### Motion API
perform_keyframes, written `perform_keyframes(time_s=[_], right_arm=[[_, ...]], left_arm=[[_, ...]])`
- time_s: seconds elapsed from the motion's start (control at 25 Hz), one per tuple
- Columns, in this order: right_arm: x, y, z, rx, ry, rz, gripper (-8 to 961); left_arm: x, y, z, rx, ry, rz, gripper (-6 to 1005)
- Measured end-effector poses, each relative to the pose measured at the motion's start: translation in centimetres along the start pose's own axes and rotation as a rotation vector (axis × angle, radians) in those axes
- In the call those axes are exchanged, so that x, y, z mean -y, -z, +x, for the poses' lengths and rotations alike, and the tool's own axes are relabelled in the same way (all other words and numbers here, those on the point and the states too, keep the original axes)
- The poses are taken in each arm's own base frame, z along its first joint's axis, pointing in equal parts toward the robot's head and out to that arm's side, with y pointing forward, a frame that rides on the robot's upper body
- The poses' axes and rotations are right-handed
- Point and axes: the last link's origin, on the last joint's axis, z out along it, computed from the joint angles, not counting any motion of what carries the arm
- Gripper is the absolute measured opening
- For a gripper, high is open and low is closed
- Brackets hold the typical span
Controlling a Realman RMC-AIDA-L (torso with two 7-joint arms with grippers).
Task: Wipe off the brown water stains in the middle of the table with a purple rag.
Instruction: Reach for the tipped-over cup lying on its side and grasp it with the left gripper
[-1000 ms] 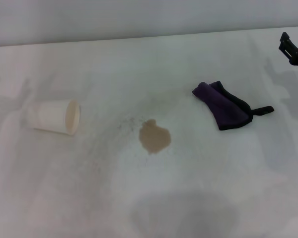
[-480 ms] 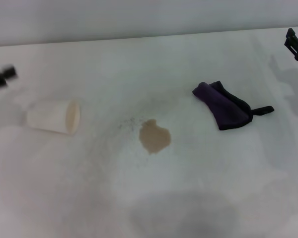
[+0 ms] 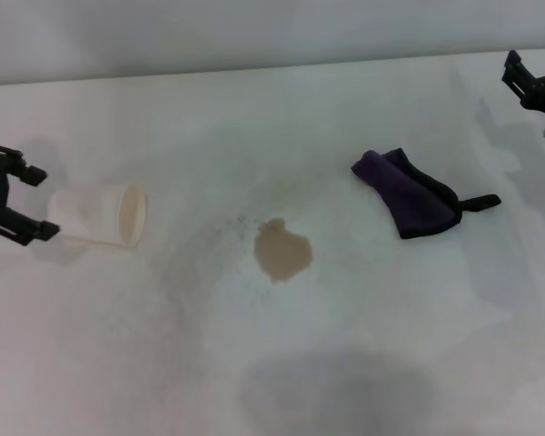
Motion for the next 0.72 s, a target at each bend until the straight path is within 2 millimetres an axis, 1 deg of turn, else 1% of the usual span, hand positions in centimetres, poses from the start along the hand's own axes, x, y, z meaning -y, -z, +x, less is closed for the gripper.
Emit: perform_keyframes(time_s=[0.08,0.2,0.32,0.4,0.48,0.6,0.72], right_arm=[[-0.2,-0.1,-0.1,0.001,-0.011,-0.005,830],[-0.2,-0.1,-0.1,0.001,-0.045,-0.006,828],[-0.1,0.0,0.1,-0.003,-0.066,-0.002,827],[-0.1,0.1,0.3,-0.008,-0.072,0.0,826],[-0.1,0.3,0.4,-0.011,-0.077,0.003,824],[0.0,0.3,0.4,-0.01,-0.087,0.005,823],[-0.2,0.1,0.2,-0.007,-0.09,0.001,821]], left_arm=[[0.4,0.2,0.6,0.068,-0.055,0.021,880],[0.9,0.2,1.8,0.176,-0.194,0.094,880],[1.1,0.2,2.7,0.239,-0.3,0.187,879],[0.9,0.3,3.2,0.244,-0.364,0.223,879],[0.2,-0.2,3.7,0.235,-0.428,0.203,879],[-0.6,-1.2,4.5,0.231,-0.473,0.159,880],[-1.0,-2.0,4.5,0.264,-0.486,0.14,880]])
